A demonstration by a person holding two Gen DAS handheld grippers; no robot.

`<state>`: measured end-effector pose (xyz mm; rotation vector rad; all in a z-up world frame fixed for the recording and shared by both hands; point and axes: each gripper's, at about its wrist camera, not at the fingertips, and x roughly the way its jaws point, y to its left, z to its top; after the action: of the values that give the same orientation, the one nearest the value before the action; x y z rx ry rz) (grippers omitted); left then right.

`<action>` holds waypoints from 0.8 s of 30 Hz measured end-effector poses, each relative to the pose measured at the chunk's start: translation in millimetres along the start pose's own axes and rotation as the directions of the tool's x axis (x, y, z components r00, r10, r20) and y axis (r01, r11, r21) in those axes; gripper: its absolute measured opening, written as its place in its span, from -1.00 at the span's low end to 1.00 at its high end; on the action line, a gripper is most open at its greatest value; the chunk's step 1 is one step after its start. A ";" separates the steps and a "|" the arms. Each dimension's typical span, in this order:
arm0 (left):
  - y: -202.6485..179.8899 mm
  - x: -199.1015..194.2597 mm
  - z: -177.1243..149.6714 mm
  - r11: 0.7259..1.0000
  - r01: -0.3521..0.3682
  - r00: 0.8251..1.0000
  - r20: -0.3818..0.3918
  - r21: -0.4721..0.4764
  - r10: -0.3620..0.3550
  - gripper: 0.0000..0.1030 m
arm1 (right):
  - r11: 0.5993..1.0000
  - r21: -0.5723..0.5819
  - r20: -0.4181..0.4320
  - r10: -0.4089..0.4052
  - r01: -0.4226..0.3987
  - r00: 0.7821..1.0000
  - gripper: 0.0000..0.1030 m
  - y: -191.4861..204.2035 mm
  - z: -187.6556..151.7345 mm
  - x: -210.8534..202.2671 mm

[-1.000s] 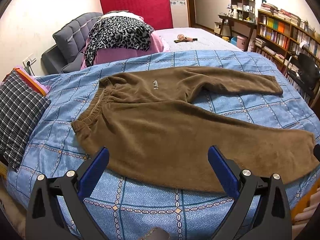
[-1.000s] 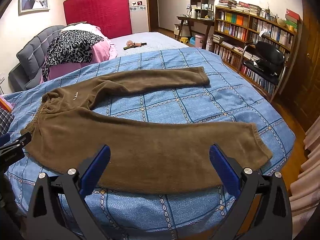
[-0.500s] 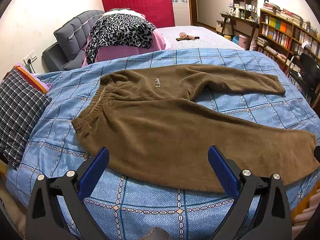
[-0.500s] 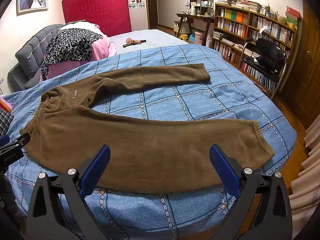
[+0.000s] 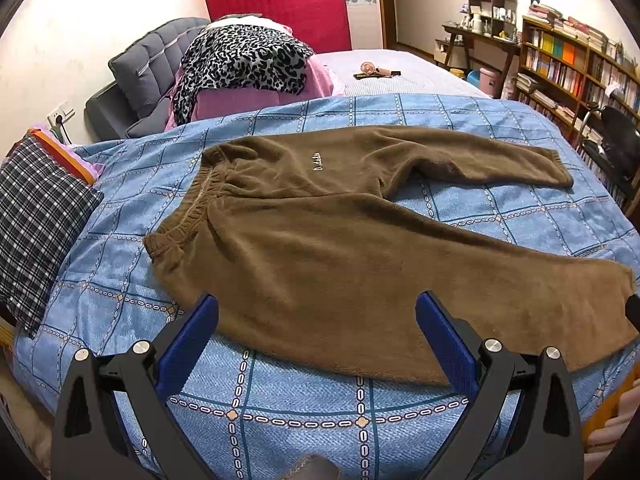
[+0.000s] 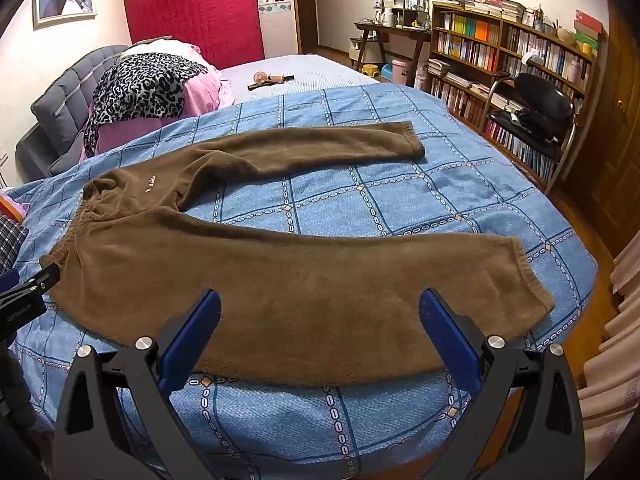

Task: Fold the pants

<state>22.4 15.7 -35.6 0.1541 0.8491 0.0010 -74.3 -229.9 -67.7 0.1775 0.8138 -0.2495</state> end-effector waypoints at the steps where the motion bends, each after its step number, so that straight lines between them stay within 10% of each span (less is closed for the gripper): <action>1: 0.5 0.5 0.1 1.000 -0.001 1.000 -0.001 0.000 0.001 0.90 | 1.000 0.000 -0.002 0.001 -0.001 1.000 0.95 0.3 -0.4 1.0; 24: 4.6 63.8 2.6 1.000 0.012 0.990 -0.144 -0.015 -0.014 0.91 | 1.000 -0.002 -0.138 0.002 -0.003 0.990 0.95 4.1 0.1 62.1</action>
<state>66.8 23.9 -80.9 0.1367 0.9941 0.0059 -32.1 -235.4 -113.1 0.1958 0.9512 -0.2360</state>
